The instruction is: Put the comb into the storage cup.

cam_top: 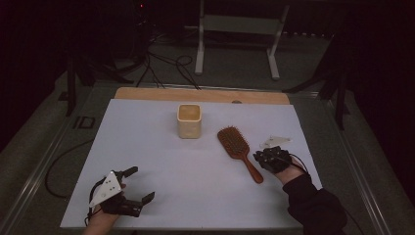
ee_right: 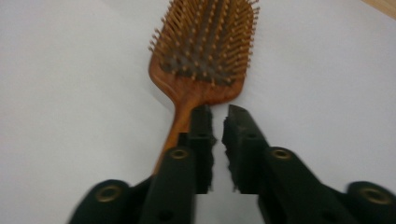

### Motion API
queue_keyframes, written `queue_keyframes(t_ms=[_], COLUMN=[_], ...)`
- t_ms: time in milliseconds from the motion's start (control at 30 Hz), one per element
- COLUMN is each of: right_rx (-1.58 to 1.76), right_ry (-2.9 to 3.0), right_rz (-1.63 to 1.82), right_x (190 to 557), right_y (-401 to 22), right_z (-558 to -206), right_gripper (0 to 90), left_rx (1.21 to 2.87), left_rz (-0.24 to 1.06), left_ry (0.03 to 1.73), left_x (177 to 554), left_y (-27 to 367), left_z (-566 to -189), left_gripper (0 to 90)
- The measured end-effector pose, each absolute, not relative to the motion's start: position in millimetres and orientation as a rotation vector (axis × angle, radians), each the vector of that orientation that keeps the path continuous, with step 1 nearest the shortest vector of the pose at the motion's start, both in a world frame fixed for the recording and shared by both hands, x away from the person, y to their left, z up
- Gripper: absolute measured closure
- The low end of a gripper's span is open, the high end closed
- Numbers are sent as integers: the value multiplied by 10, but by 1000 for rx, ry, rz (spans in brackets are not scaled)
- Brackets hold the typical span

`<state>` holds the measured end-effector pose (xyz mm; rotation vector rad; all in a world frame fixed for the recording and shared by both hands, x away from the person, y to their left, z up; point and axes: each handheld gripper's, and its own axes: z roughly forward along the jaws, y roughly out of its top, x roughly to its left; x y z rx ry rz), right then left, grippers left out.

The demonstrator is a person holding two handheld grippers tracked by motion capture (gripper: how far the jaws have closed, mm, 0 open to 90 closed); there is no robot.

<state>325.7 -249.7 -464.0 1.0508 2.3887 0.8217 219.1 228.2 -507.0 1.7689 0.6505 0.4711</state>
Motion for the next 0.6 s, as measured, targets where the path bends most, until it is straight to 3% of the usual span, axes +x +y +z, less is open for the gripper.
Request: queue_keyframes(t_ms=[233, 467, 600], right_rx=[1068, 1114, 1145], right_ry=[2420, 2460, 2465], right_rz=[809, 768, 762], right_x=[3246, 3299, 3348], right_y=[-2356, -2257, -2217], right_z=[-4567, -4592, -4632], right_gripper=[561, 240, 126], left_rx=[1765, 1767, 1769], left_rz=[471, 469, 472], left_ry=[649, 652, 649], left_x=[2187, 2189, 2185], left_y=[2284, 2283, 2281], left_z=[-5064, -5070, -5066], left_gripper=[0, 0, 0])
